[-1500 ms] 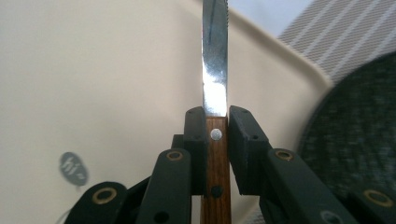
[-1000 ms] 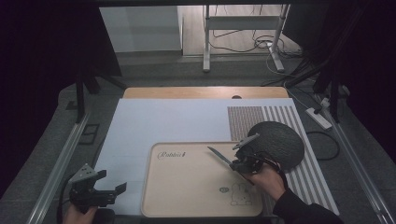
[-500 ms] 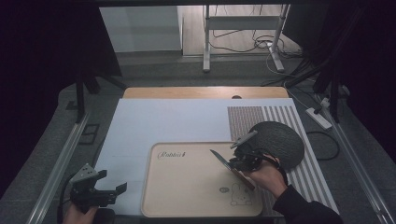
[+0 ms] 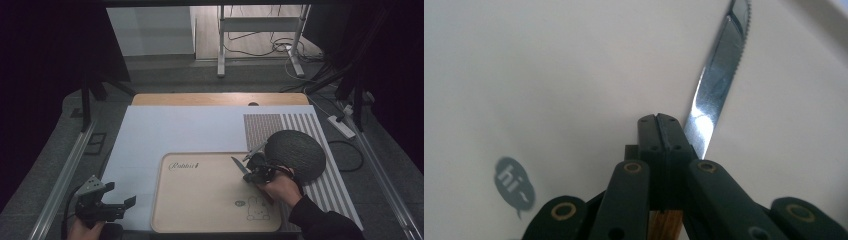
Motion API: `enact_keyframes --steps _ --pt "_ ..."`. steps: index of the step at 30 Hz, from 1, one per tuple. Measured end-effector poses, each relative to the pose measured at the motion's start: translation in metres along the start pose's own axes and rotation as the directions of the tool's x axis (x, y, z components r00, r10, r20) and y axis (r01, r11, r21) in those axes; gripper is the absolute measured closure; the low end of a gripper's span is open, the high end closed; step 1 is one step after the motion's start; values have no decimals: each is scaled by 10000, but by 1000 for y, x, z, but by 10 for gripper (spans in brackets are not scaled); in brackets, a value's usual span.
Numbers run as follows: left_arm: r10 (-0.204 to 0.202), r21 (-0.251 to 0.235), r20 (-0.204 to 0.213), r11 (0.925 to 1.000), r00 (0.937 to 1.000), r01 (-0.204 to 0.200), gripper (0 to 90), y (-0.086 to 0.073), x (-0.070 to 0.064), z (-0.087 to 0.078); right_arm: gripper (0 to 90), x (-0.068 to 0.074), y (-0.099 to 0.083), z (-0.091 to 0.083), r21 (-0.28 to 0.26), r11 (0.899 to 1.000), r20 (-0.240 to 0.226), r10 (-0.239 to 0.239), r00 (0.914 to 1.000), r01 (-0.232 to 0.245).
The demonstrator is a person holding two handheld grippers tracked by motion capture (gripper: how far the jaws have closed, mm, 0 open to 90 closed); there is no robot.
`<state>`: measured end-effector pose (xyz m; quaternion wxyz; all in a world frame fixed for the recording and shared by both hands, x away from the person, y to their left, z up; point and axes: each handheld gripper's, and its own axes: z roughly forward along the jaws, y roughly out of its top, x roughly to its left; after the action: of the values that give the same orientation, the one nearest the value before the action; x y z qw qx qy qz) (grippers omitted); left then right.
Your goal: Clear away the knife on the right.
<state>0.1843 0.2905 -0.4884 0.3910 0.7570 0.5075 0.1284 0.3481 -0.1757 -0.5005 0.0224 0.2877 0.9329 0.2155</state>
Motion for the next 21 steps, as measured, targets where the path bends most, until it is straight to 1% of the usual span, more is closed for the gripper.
enact_keyframes --steps 2,4,9,14,21 --pt "1 2 0 10000 10000 -1 19 0 0 0 897 -4 -4 -3 58 9998 75 165 9998 -166" --pt "11 10 -2 10000 10000 -11 19 0 0 0 896 -8 -9 -6 23 9993 54 373 9993 -373" --pt "10 11 -4 10000 10000 -10 20 0 0 0 896 -13 -18 -12 88 9979 16 644 9979 -644" --pt "12 20 -9 10000 10000 -12 20 0 0 0 896 -19 -29 -18 112 9948 57 1014 9948 -1014" --pt "-6 22 -15 10000 10000 6 21 0 0 1 896 -23 -36 -22 128 9923 111 1230 9923 -1232"
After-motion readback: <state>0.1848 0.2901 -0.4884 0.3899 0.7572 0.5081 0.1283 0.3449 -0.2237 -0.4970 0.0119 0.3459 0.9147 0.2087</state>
